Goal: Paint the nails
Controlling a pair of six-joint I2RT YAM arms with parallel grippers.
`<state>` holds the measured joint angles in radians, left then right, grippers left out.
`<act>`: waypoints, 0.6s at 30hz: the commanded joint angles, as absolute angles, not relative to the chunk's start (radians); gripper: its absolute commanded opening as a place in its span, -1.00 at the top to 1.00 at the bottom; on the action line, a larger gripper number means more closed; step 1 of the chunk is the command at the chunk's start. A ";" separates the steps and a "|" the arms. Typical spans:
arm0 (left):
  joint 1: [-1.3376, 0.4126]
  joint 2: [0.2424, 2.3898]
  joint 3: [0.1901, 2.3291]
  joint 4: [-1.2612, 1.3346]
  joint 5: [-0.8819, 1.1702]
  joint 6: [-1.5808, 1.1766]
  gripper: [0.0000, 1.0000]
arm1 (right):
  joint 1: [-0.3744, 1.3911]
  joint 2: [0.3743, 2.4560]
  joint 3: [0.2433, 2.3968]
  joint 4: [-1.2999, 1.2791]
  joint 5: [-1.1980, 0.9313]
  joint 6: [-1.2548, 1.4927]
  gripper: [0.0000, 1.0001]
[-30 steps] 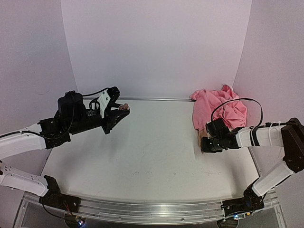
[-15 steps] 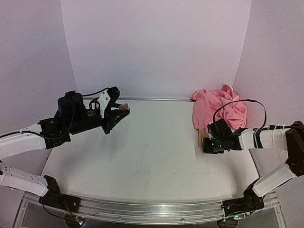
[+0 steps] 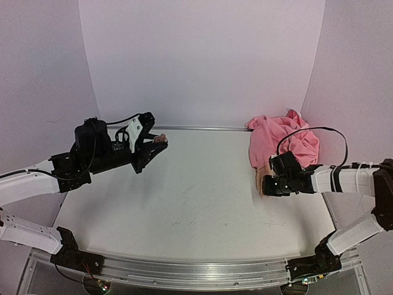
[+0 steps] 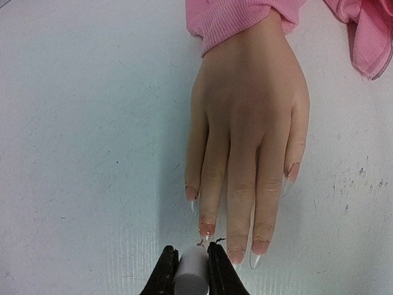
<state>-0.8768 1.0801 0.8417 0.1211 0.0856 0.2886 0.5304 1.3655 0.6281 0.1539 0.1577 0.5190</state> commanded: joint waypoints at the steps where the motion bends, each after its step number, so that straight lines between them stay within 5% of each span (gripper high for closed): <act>1: -0.873 1.061 0.844 0.165 0.093 0.288 1.00 | 0.525 1.401 0.675 0.155 0.197 0.504 1.00; 18: -0.873 1.062 0.845 0.164 0.094 0.288 1.00 | 0.523 1.443 0.667 0.163 0.193 0.500 1.00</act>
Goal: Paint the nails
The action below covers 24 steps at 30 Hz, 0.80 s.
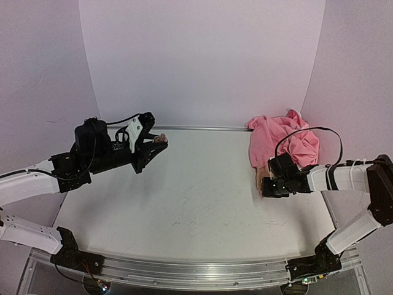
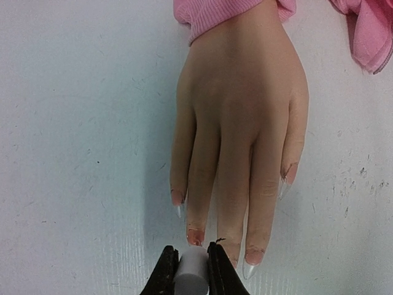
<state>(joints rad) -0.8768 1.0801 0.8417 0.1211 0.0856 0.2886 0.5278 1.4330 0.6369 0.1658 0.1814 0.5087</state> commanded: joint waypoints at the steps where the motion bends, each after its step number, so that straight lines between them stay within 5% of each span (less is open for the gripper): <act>1: -0.873 1.062 0.845 0.165 0.093 0.289 1.00 | 0.524 1.441 0.668 0.159 0.190 0.499 1.00; 24: -0.873 1.030 0.859 0.163 0.168 0.264 1.00 | 0.525 1.099 0.680 0.185 0.017 0.547 1.00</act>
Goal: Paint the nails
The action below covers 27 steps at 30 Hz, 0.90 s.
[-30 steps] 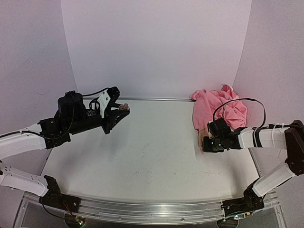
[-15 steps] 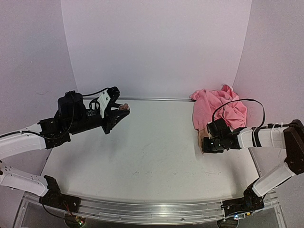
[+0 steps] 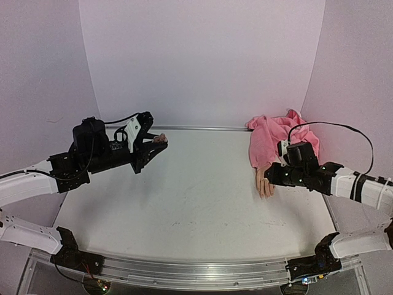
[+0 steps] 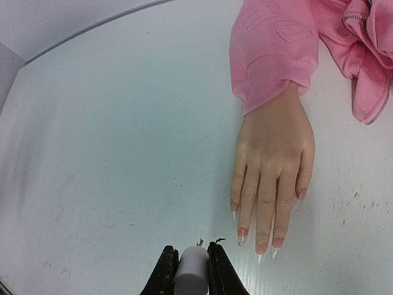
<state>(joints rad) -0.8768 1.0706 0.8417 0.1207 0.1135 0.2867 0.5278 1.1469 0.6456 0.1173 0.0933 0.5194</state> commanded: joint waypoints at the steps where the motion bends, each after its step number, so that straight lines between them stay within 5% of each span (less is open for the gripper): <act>1: -0.873 1.032 0.866 0.163 0.179 0.262 1.00 | 0.525 1.091 0.678 0.213 -0.005 0.558 1.00; 11: -0.873 1.009 0.971 0.102 0.263 0.108 1.00 | 0.525 0.979 0.665 0.346 -0.175 0.593 1.00; 19: -0.873 1.001 0.927 0.096 0.443 0.253 1.00 | 0.540 1.020 0.655 0.523 -0.396 0.618 1.00; 27: -0.888 0.954 0.818 0.098 0.437 0.381 1.00 | 0.815 1.129 0.794 0.574 -0.357 0.478 1.00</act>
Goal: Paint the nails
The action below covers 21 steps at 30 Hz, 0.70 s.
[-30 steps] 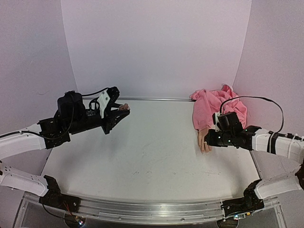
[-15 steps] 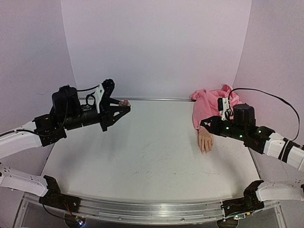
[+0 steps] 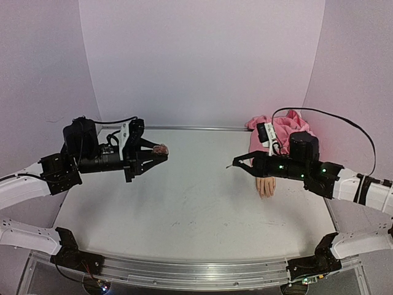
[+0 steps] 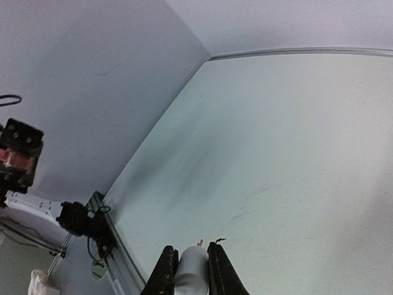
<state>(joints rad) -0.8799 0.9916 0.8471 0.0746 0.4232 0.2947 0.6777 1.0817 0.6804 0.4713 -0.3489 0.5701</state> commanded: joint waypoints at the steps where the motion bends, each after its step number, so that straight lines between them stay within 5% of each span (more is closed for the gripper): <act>1: -0.889 0.953 0.810 0.097 0.435 0.390 1.00 | 0.850 1.157 0.815 0.581 -0.345 0.462 1.00; 21: -0.894 1.029 0.768 0.097 0.297 0.468 1.00 | 1.136 1.434 1.235 0.466 -0.128 0.307 1.00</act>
